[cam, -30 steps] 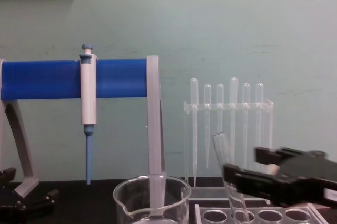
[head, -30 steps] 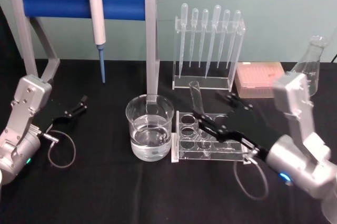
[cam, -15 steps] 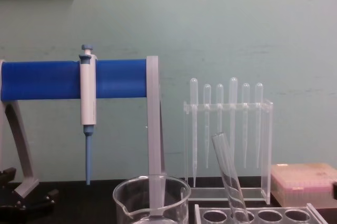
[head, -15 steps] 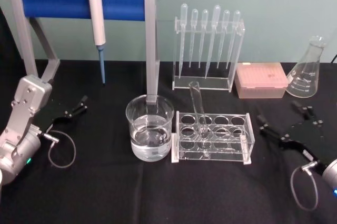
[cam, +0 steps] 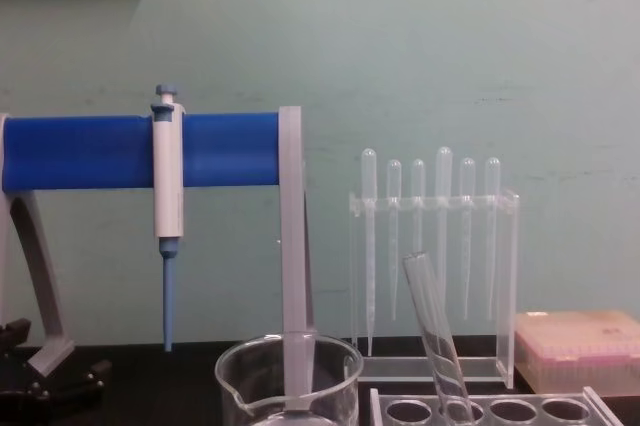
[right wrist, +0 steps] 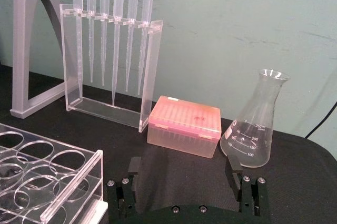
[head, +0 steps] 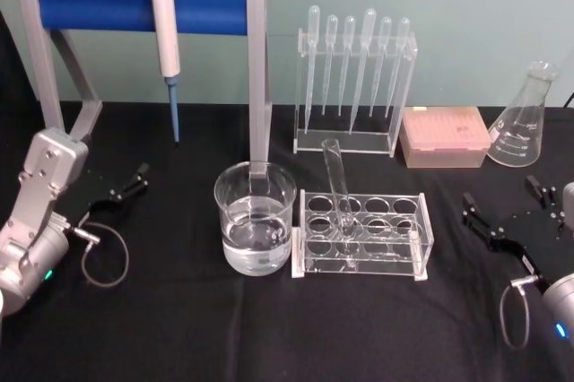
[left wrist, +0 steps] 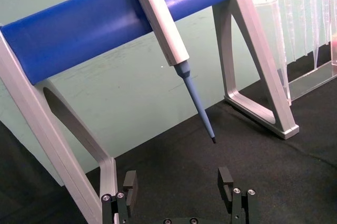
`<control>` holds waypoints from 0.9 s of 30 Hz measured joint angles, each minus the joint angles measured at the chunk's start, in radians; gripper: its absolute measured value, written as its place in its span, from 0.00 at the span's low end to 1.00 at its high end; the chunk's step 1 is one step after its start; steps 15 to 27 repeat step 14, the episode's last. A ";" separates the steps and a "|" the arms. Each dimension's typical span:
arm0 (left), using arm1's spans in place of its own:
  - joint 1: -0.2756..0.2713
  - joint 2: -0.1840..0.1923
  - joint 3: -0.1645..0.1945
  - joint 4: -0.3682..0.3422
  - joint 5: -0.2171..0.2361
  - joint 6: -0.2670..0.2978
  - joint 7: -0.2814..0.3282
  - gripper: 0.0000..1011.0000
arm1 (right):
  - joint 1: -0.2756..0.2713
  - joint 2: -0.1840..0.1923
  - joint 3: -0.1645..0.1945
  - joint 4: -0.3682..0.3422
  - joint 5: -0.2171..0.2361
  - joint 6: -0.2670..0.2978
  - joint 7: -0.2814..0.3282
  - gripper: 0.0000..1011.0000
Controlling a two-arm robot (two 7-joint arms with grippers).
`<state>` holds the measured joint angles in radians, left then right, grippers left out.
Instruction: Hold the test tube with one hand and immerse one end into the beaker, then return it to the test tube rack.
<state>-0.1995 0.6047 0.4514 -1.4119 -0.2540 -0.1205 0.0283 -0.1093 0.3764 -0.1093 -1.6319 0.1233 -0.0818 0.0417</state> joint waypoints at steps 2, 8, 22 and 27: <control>0.000 0.000 0.000 0.000 0.000 0.000 0.000 0.99 | 0.000 0.002 0.000 0.000 0.002 0.003 0.000 0.99; 0.000 0.000 0.000 0.000 0.000 0.000 0.000 0.99 | 0.000 0.003 0.000 0.000 0.004 0.007 0.001 0.99; 0.000 0.000 0.000 0.000 0.000 0.000 0.000 0.99 | 0.000 0.004 0.001 0.000 0.006 0.010 0.001 0.99; 0.000 0.000 0.000 0.000 0.000 0.000 0.000 0.99 | 0.000 0.004 0.001 0.000 0.006 0.010 0.001 0.99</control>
